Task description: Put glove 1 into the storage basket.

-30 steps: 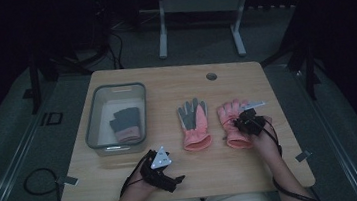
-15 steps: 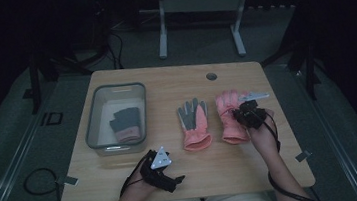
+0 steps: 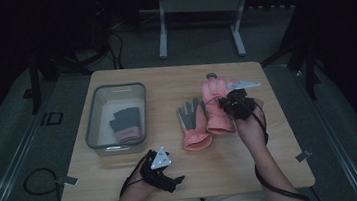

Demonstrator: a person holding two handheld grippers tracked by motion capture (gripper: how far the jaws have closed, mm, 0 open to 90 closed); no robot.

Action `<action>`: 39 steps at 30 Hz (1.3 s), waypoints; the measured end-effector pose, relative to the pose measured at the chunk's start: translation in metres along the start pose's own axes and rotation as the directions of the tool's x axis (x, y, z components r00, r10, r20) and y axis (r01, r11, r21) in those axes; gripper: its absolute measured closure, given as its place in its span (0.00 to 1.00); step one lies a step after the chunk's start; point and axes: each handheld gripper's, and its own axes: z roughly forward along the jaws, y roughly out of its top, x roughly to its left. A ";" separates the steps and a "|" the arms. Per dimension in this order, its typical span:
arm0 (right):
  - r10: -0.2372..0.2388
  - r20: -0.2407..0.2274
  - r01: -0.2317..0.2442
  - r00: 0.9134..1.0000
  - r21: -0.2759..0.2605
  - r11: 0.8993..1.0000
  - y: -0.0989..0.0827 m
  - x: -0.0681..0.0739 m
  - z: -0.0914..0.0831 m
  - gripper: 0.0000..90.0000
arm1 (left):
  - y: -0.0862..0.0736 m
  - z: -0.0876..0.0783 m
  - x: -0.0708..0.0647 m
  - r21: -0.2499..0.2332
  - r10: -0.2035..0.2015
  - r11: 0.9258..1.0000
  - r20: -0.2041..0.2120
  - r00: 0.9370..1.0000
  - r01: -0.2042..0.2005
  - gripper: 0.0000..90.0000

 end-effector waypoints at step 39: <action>-0.002 -0.059 0.009 0.998 0.117 0.993 -0.016 0.060 0.075 0.75 | 0.000 0.000 0.000 0.009 -0.004 1.000 0.004 1.000 0.004 0.02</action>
